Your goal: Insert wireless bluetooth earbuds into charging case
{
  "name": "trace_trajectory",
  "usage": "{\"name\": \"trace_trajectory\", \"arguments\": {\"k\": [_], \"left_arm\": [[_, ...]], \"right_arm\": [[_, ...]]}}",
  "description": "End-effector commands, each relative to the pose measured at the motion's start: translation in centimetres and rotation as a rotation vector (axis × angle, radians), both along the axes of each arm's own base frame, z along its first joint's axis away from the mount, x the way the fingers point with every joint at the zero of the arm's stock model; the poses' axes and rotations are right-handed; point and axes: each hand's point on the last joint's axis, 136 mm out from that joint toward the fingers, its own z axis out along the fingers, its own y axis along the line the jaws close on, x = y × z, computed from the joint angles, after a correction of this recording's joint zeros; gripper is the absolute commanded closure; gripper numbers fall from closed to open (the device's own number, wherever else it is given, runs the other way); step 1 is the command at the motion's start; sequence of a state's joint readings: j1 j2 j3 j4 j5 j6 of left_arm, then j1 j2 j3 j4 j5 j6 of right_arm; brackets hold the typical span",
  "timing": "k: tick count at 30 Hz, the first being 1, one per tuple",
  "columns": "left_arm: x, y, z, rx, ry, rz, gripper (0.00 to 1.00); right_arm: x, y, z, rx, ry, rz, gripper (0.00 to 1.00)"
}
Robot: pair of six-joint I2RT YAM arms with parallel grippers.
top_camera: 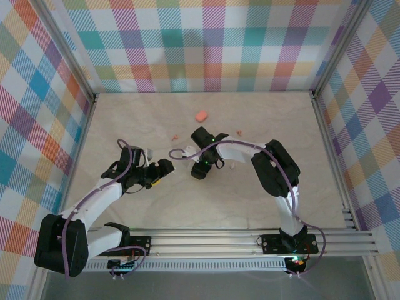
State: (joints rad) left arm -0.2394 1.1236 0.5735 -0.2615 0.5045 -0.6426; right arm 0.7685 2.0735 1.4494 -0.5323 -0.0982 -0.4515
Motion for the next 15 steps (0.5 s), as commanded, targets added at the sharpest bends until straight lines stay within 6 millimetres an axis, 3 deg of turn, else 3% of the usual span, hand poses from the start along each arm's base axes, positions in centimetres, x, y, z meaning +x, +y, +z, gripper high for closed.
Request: {"name": "trace_trajectory", "arguments": {"k": [1,9,15], "left_arm": [[-0.4,0.6,-0.3,0.011,0.025,0.007,0.13],[-0.3,0.4,-0.3,-0.002,0.019,-0.002,0.13],[0.8,-0.1,1.0,-0.011,-0.063,-0.041,0.13]], "right_arm": [[0.1,1.9,-0.6,0.061,0.018,0.038,0.43],[0.2,1.7,0.8,0.105,-0.054,0.05,0.53],[0.2,1.3,2.5,0.136,-0.126,0.052,0.57]]}}
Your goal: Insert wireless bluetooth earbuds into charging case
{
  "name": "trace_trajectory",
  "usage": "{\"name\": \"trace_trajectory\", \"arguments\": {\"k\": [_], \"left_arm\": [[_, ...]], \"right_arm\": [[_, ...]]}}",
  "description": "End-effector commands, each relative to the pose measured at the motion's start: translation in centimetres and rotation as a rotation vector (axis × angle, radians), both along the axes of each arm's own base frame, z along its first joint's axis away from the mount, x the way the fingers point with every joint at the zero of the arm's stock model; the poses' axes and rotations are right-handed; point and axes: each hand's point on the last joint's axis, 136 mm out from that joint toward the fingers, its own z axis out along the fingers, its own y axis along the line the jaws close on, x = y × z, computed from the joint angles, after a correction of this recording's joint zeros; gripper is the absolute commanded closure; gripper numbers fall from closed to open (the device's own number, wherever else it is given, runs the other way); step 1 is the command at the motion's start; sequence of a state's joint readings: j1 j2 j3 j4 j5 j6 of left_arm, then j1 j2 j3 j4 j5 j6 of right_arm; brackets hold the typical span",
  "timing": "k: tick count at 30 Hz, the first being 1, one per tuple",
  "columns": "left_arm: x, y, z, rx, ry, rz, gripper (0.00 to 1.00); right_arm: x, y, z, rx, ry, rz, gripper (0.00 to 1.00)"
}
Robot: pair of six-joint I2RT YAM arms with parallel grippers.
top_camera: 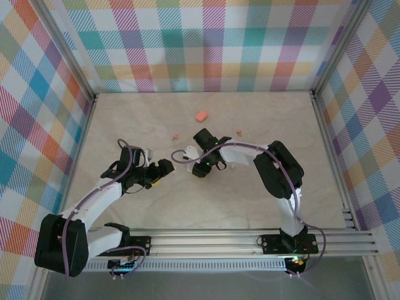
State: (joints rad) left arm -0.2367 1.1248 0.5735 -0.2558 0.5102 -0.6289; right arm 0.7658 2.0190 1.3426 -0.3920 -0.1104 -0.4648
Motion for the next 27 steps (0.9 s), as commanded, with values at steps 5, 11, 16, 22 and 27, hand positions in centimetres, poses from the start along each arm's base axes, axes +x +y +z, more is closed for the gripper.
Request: {"name": "trace_trajectory", "arguments": {"k": [5,11,16,22,27], "left_arm": [[1.3,-0.6,2.9,-0.015,-0.152,-0.087,0.16],[2.2,-1.1,6.4,-0.04,-0.343,-0.123,0.2],[2.0,-2.1,9.5,-0.059,-0.525,-0.18,0.25],[1.6,-5.7,11.2,-0.169,-0.519,-0.336,0.32],[2.0,-8.1,12.1,-0.273,-0.524,-0.396,0.4]], "right_arm": [[0.1,0.7,4.4,0.08,-0.124,0.032,0.58],[-0.5,0.3,7.4,0.14,-0.188,0.025,0.58],[-1.6,0.4,10.4,0.173,-0.259,0.063,0.58],[-2.9,0.5,14.2,0.224,-0.335,0.1,0.58],[-3.8,0.4,16.1,0.247,-0.373,0.126,0.58]]}}
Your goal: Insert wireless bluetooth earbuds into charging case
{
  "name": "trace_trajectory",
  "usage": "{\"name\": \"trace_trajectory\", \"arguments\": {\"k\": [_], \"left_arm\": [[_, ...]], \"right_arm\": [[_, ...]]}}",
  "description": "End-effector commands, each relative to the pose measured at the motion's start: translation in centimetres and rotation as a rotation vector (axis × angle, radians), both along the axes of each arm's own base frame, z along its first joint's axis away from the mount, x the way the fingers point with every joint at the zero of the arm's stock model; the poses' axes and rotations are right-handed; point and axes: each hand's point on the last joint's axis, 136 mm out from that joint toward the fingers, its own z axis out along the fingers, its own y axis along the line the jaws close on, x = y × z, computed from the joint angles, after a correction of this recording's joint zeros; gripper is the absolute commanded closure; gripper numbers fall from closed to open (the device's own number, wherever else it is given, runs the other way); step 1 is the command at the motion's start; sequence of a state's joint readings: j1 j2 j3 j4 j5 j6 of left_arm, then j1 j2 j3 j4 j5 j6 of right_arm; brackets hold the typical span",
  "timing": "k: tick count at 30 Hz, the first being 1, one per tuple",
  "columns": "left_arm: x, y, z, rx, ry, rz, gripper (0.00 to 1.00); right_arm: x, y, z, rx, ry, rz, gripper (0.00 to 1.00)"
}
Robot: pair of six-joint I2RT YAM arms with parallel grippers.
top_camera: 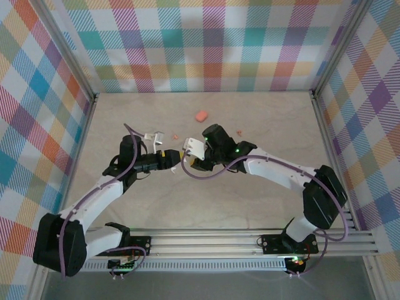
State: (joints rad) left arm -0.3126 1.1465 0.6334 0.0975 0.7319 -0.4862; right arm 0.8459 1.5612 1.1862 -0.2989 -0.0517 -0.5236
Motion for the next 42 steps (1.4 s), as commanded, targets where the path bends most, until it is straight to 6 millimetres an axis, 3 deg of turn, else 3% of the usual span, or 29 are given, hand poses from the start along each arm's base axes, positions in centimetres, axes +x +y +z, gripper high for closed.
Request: {"name": "trace_trajectory", "arguments": {"k": [1,7,17,23,25,29,36,42], "left_arm": [[-0.1,-2.3,3.3,-0.089,-0.073,-0.107,0.41],[-0.5,-3.9,3.1,-0.088,-0.05,-0.182,0.49],[-0.5,-4.0,2.2,-0.071,-0.026,-0.177,0.64],[-0.6,-3.9,2.1,-0.057,-0.033,-0.181,0.9],[-0.7,-3.6,2.0,-0.034,-0.052,-0.174,1.0],[-0.6,-2.7,2.4,0.022,-0.15,-0.139,1.0],[-1.3,-1.2,4.5,0.066,-0.423,-0.093,1.0],[-2.8,-1.5,5.9,0.072,-0.553,-0.169,1.0]], "right_arm": [[-0.7,-0.1,1.1,0.009,-0.041,0.034,0.58],[-0.8,-0.3,1.5,0.01,-0.051,0.039,0.58],[-0.8,-0.4,1.8,0.009,-0.063,0.039,0.58],[-0.8,-0.4,2.3,0.027,-0.064,0.03,0.57],[-0.9,-0.4,2.9,0.045,-0.06,0.023,0.51],[-1.3,-1.0,5.0,0.122,-0.007,-0.014,0.38],[-2.7,-3.6,11.3,0.44,0.268,-0.014,0.3],[-3.8,-2.9,12.1,0.48,0.4,0.051,0.29]]}}
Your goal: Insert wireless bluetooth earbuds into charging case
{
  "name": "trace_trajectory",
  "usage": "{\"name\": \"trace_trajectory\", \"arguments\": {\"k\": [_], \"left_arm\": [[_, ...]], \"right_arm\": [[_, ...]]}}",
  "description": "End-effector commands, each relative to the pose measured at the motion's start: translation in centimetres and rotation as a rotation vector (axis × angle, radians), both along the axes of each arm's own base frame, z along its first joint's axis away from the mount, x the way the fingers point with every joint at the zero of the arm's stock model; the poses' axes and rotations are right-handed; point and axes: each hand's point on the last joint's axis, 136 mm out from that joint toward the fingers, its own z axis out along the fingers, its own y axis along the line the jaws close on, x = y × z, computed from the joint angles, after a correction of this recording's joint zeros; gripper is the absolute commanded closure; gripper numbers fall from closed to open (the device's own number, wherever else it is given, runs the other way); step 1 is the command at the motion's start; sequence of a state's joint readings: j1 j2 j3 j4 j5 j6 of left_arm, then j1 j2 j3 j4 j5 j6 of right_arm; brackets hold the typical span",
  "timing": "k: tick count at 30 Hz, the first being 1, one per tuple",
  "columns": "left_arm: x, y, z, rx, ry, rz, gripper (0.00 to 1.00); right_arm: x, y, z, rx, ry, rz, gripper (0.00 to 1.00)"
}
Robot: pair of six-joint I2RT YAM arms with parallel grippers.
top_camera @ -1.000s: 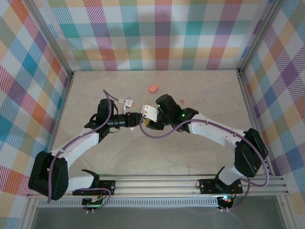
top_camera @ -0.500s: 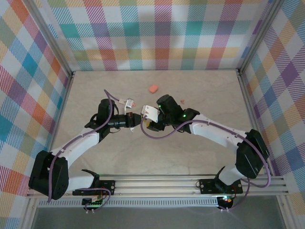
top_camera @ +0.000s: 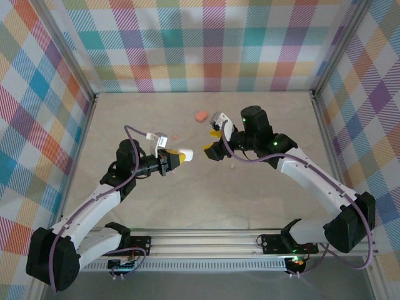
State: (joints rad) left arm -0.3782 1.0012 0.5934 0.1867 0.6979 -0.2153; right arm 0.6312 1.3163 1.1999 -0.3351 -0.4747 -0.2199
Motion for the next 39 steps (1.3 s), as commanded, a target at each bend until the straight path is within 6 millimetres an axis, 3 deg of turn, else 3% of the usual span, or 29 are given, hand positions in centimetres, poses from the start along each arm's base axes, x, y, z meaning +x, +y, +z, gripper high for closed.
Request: {"name": "trace_trajectory", "arguments": {"k": [1,9,17,29,39], "left_arm": [[-0.9,-0.5,1.7,0.017,-0.142,-0.076,1.0],[-1.8,-1.5,3.1,-0.002,-0.202,-0.161,1.0],[-2.8,-2.7,3.7,-0.045,-0.223,-0.213,1.0],[-3.4,-3.0,4.7,-0.064,-0.279,-0.222,1.0],[-4.6,-3.0,4.6,-0.071,-0.281,-0.221,1.0]], "right_arm": [[-2.5,1.7,0.7,0.075,0.144,0.131,0.29],[-2.7,3.1,-0.6,0.099,0.283,0.191,0.29],[-1.2,3.1,-2.2,0.045,0.281,0.126,0.29],[-1.5,2.7,-3.3,0.001,0.271,0.141,0.29],[2.9,1.1,-2.9,-0.017,0.266,-0.081,0.3]]}}
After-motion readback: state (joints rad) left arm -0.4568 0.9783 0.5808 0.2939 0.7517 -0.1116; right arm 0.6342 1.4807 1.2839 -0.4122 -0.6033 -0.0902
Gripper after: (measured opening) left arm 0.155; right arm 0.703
